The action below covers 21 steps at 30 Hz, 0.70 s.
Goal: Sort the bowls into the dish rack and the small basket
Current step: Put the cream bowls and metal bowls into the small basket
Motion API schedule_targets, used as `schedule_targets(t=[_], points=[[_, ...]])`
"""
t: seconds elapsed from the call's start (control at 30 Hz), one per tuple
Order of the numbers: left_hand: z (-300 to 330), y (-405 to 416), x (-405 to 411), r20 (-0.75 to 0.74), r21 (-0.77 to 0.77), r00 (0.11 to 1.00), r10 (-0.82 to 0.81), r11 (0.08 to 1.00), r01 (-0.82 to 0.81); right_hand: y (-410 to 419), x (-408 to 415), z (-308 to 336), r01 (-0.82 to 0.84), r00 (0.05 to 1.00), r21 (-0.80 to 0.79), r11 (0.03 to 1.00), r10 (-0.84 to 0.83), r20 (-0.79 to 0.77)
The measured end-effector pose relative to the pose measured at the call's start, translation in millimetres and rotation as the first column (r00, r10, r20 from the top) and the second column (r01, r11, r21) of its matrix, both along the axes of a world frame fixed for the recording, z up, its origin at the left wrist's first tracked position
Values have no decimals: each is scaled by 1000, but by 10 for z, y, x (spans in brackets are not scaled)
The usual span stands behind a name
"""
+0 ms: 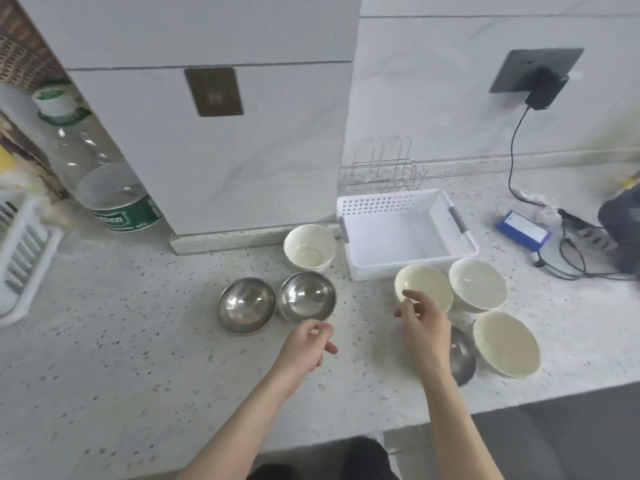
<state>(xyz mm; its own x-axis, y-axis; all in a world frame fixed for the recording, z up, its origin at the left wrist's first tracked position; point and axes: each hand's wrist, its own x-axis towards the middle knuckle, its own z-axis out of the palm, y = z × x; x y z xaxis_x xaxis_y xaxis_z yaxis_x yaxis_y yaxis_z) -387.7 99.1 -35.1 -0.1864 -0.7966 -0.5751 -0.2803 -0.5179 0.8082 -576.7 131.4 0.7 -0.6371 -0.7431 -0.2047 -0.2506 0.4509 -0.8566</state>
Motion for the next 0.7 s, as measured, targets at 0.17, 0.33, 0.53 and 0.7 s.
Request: schedule_targets(t=[0.17, 0.33, 0.53, 0.7], points=[[-152, -216, -1003, 114, -9, 993, 7, 1000, -6, -10, -1180, 90, 12, 991, 111, 994, 2, -130], [-259, -308, -1559, 175, 30, 984, -13, 1000, 8, 109, -2022, -18, 37, 972, 460, 887, 75, -224], [-282, -316, -1848, 220, 89, 975, -8, 996, -12, 351, -2426, -137, -135, 952, 734, 665, 292, -90], [-261, -325, -1927, 202, 89, 976, 76, 991, -96, 427, -2454, -178, -209, 936, 712, 671, 347, -52]])
